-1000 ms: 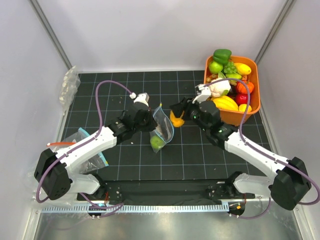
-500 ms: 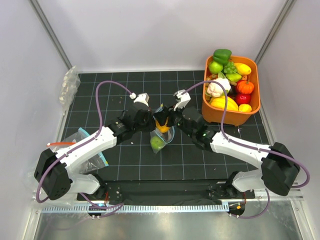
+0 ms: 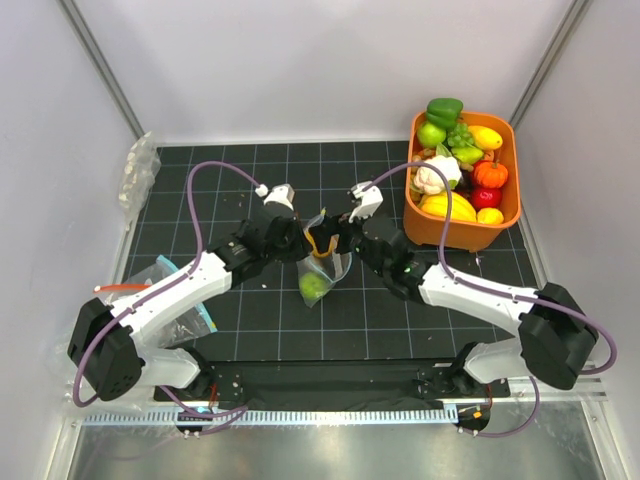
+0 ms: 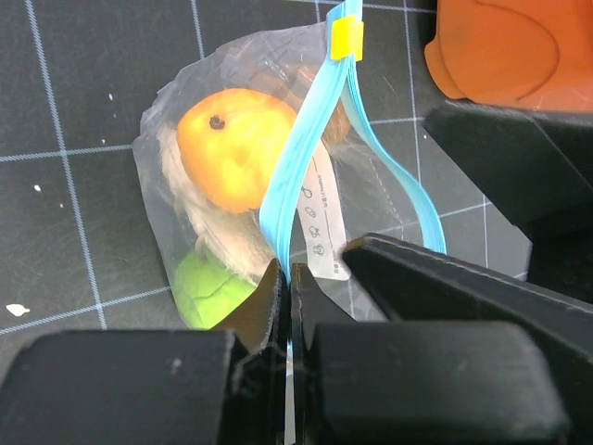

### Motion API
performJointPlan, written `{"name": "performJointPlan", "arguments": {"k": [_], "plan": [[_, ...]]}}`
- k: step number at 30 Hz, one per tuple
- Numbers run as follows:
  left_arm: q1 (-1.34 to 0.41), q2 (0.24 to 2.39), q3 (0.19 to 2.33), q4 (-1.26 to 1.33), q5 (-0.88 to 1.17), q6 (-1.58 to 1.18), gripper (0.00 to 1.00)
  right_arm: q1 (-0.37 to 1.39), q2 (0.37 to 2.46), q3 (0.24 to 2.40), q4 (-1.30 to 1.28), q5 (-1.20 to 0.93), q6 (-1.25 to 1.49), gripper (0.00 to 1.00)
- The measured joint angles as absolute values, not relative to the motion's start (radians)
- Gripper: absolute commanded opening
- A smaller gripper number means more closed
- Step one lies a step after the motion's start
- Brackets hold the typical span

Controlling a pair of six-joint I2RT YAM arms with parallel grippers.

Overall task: Place the food in the zip-top bag and seal the zipper
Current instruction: Place the fake fruit in the zipper food storage bag, then adjust the zipper food storage bag at the center of the board.

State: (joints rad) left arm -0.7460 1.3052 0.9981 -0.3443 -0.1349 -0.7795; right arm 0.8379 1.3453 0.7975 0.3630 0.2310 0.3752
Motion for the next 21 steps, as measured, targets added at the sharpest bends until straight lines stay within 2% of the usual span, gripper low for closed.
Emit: {"name": "performJointPlan", "arguments": {"k": [6, 9, 12, 15, 17, 21], "plan": [[-0.739, 1.305, 0.998, -0.345, -0.138, -0.782, 0.00, 0.838, 1.285, 0.848, 0.171, 0.306, 0.363, 0.71], [-0.734, 1.305, 0.998, -0.345, -0.138, -0.783, 0.00, 0.838, 1.266, 0.885, 0.105, 0.329, 0.360, 0.68], [-0.730, 1.305, 0.998, -0.345, -0.139, -0.783, 0.00, 0.838, 1.263, 0.895, 0.063, 0.327, 0.361, 0.68], [-0.727, 1.305, 0.998, -0.348, -0.149, -0.783, 0.00, 0.838, 1.274, 0.901, -0.005, 0.324, 0.365, 0.75], [-0.726, 1.302, 0.996, -0.349, -0.160, -0.783, 0.00, 0.838, 1.279, 0.904, -0.046, 0.324, 0.365, 0.75], [-0.724, 1.291, 0.990, -0.354, -0.174, -0.786, 0.00, 0.839, 1.280, 0.904, -0.100, 0.322, 0.364, 0.70]]}}
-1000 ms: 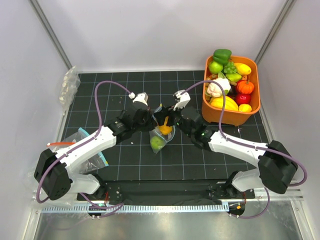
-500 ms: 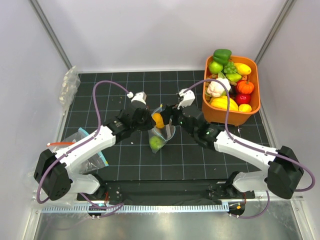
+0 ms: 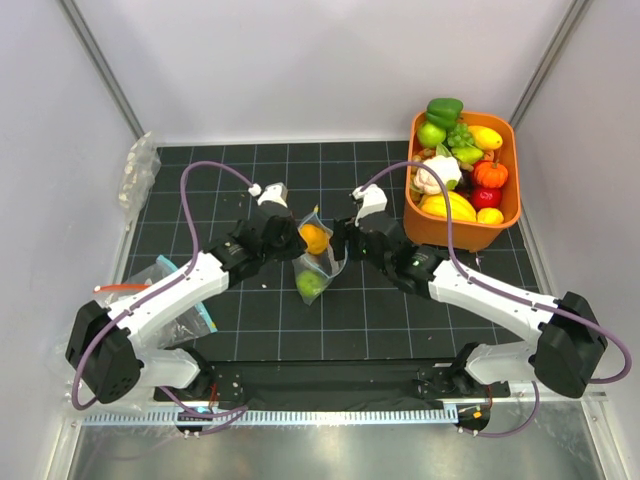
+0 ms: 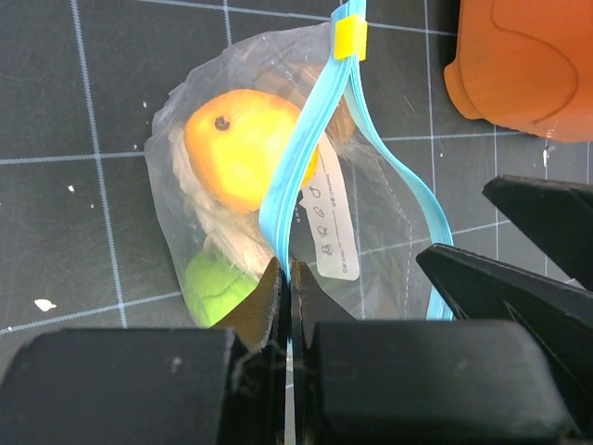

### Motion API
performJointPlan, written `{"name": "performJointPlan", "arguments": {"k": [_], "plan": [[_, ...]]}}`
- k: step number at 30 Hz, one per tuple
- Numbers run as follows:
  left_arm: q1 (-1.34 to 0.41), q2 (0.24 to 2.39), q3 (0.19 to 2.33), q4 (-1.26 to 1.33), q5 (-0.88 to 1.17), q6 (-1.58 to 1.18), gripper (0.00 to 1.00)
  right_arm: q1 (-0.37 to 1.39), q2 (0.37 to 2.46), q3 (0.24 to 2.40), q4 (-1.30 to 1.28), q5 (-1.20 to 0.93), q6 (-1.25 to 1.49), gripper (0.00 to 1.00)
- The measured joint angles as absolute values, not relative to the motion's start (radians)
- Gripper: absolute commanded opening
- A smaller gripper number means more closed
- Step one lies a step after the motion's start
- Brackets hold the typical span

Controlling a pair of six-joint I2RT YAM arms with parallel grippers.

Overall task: Place the food in the zip-top bag and seal the zipper
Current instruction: Adjust the zipper food storage bag at the center of the board.

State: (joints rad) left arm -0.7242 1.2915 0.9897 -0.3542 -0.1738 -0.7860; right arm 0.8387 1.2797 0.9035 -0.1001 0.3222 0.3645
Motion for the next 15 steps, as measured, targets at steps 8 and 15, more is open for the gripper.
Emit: {"name": "performJointPlan", "arguments": {"k": [8, 15], "plan": [[-0.724, 1.287, 0.988, -0.358, -0.191, -0.786, 0.00, 0.839, 1.280, 0.903, -0.128, 0.274, 0.372, 0.52], [-0.724, 1.283, 0.987, -0.360, -0.206, -0.786, 0.00, 0.839, 1.285, 0.903, -0.156, 0.257, 0.369, 0.27]]}}
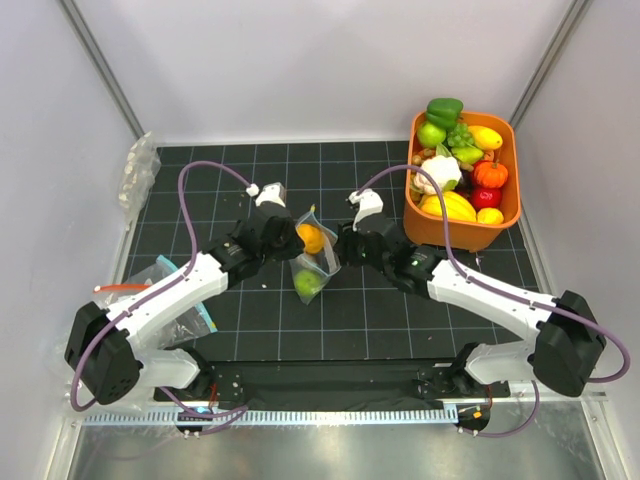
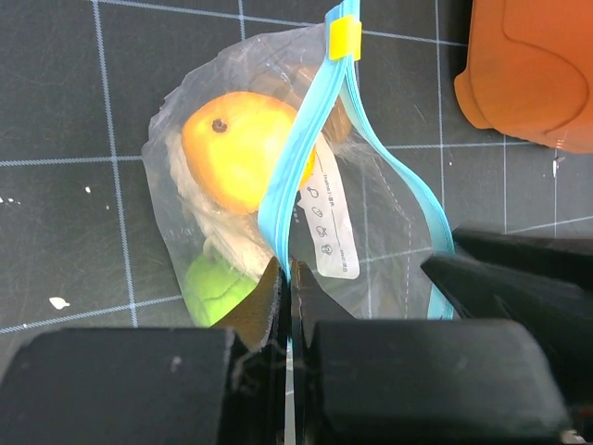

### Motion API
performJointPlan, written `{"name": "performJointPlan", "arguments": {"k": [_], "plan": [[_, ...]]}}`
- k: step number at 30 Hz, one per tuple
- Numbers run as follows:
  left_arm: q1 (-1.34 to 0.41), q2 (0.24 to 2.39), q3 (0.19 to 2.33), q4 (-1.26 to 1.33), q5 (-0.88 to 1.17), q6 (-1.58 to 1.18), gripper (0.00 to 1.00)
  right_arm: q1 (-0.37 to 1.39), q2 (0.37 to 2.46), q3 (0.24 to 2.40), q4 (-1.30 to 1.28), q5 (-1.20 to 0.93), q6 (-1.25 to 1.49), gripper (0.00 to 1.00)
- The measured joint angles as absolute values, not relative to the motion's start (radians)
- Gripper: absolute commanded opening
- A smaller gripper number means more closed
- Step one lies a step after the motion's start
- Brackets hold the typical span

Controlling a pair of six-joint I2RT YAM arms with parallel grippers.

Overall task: Place the food in the zip-top bag and seal the zipper
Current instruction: Adjust the zipper food storage bag at the center of the board.

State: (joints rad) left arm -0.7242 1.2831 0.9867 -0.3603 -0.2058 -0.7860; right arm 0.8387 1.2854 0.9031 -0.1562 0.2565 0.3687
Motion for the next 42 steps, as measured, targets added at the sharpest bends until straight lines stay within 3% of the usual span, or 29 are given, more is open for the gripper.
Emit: {"name": "performJointPlan", "arguments": {"k": [2, 7, 15, 21, 32, 35, 36, 39, 42], "plan": [[-0.724, 1.283, 0.986, -0.362, -0.208, -0.786, 0.00, 0.839, 1.303, 0.906, -0.160, 0.242, 0.369, 0.01], [-0.724, 1.283, 0.987, -0.363, -0.185, -0.783, 0.00, 0.839, 1.327, 0.897, -0.143, 0.172, 0.380, 0.01], [-0.724, 1.299, 0.987, -0.325, -0.056, -0.777, 0.00, 0.839, 1.140, 0.787, -0.019, 0.068, 0.369, 0.01], [-0.724, 1.311, 0.987, -0.278, 0.033, -0.775, 0.03, 0.839, 1.146, 0.787, 0.035, 0.013, 0.368, 0.01], [-0.724, 1.340, 0.987, -0.273, 0.059, -0.770, 0.32, 0.839, 1.209, 0.787, 0.029, 0.012, 0.369, 0.01], [-0.724, 1.339, 0.987, -0.273, 0.044, -0.772, 0.48, 0.839, 1.216, 0.787, 0.030, 0.020, 0.371, 0.01], [-0.724, 1.339, 0.987, -0.274, 0.035, -0.771, 0.59, 0.839, 1.217, 0.787, 0.030, 0.023, 0.371, 0.01], [-0.719, 1.337, 0.986, -0.281, 0.010, -0.771, 0.81, 0.839, 1.218, 0.787, 0.030, 0.027, 0.372, 0.01], [-0.711, 1.335, 0.985, -0.290, -0.007, -0.772, 0.91, 0.836, 1.218, 0.787, 0.033, 0.031, 0.372, 0.01]]}}
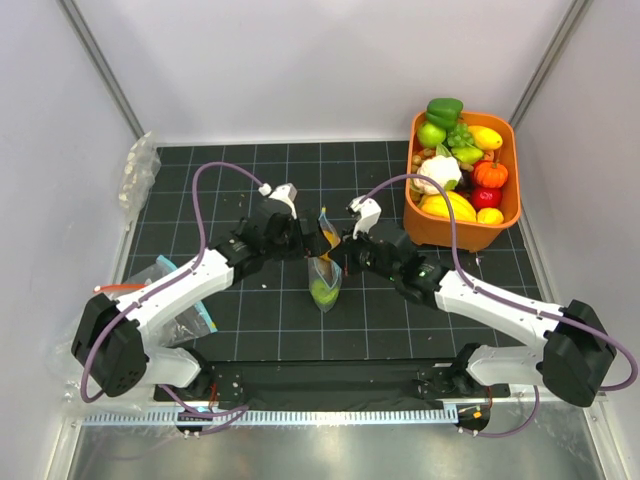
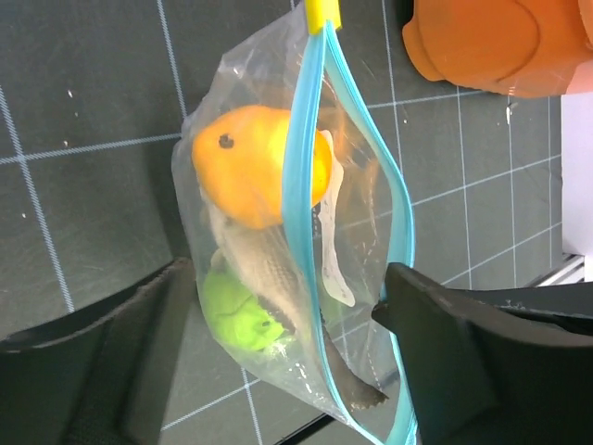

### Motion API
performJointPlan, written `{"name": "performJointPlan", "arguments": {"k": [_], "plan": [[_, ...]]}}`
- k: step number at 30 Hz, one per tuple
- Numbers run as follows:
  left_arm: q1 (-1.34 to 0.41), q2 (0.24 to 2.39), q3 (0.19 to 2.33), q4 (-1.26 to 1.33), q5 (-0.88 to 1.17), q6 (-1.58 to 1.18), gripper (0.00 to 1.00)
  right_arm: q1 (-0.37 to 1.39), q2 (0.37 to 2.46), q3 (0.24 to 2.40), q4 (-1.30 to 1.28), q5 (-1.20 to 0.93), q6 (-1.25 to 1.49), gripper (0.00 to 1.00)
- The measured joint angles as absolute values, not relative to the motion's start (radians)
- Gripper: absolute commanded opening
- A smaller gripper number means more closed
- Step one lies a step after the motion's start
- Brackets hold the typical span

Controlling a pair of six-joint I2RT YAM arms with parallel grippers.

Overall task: Place the food in the zip-top bag and seal the zipper
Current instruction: Adjust the zipper food storage bag at the center of the board.

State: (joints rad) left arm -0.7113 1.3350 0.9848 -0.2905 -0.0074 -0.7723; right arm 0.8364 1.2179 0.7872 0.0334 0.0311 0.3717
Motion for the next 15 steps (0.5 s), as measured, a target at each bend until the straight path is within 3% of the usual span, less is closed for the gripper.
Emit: {"name": "performJointPlan", "arguments": {"k": [6, 15], "plan": [[-0.713, 1.330, 0.985, -0.275, 0.006, -0.776, 0.97, 0.837, 1.219, 0.787, 0.037, -0.007, 0.371, 0.01], [-0.713, 1.308, 0.979, -0.261, 0.014, -0.782, 0.97, 0.849, 1.234, 0.787, 0.061, -0.038, 0.368, 0.01]]}}
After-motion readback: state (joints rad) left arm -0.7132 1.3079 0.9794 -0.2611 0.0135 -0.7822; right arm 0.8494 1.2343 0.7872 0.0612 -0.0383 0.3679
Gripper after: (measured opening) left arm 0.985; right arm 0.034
